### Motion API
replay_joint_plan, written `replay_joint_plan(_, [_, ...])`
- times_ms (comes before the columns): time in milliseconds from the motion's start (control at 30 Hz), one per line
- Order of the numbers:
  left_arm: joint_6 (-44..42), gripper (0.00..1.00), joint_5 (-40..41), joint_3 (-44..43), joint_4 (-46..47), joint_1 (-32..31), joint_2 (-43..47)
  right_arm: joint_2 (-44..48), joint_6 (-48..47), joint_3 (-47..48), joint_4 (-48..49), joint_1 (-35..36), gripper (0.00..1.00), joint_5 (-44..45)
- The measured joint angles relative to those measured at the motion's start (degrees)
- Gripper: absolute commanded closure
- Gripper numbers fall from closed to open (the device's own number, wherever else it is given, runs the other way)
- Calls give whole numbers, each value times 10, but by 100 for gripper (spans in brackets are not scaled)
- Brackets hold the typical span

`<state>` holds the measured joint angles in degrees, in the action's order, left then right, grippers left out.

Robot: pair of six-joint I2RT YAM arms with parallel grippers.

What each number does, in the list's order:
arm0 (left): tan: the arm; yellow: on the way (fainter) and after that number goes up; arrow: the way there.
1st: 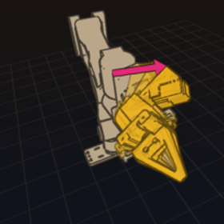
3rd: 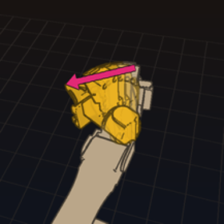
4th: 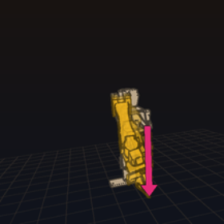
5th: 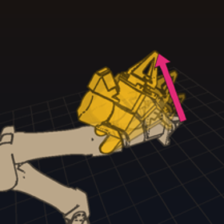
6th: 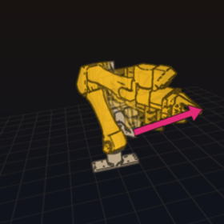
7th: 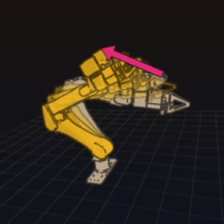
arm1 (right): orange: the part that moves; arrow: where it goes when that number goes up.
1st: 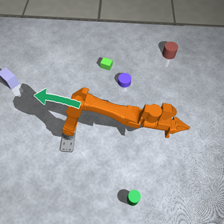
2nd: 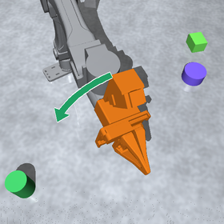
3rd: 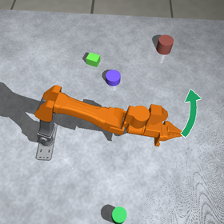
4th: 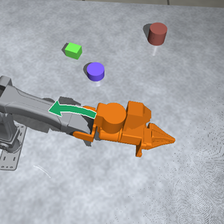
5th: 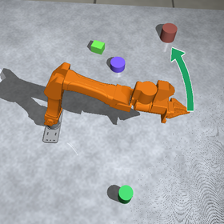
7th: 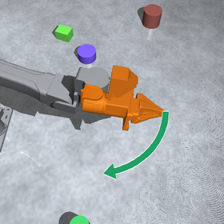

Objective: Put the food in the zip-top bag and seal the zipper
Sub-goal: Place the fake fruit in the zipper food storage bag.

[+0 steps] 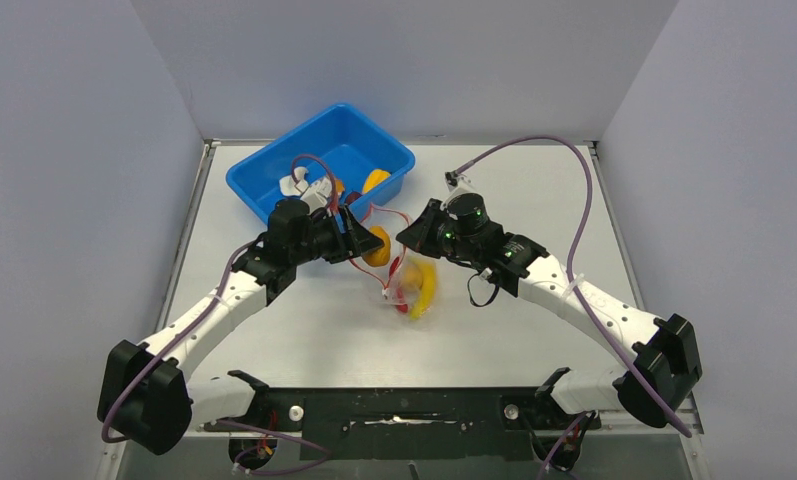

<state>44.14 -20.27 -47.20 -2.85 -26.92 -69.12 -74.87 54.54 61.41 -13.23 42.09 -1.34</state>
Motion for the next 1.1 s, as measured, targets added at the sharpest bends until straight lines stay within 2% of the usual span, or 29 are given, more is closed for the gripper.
replay_joint_plan(167, [-1,38,1,-1,-6,0,0,0,1,0,0,0,100,-2])
replay_joint_plan(367, [-14,29,-2,-9,-23,0,5,0,2,0,0,0,100,-1])
replay_joint_plan(700, [-29,30,-8,-41,-56,0,38,1,1,-3,-1,0,100,1])
replay_joint_plan(967, [-77,34,56,-83,-141,0,65,10,0,-3,-5,-1,100,7])
replay_joint_plan(1100, [-100,42,89,-86,-173,0,71,13,0,-3,-5,-1,100,9])
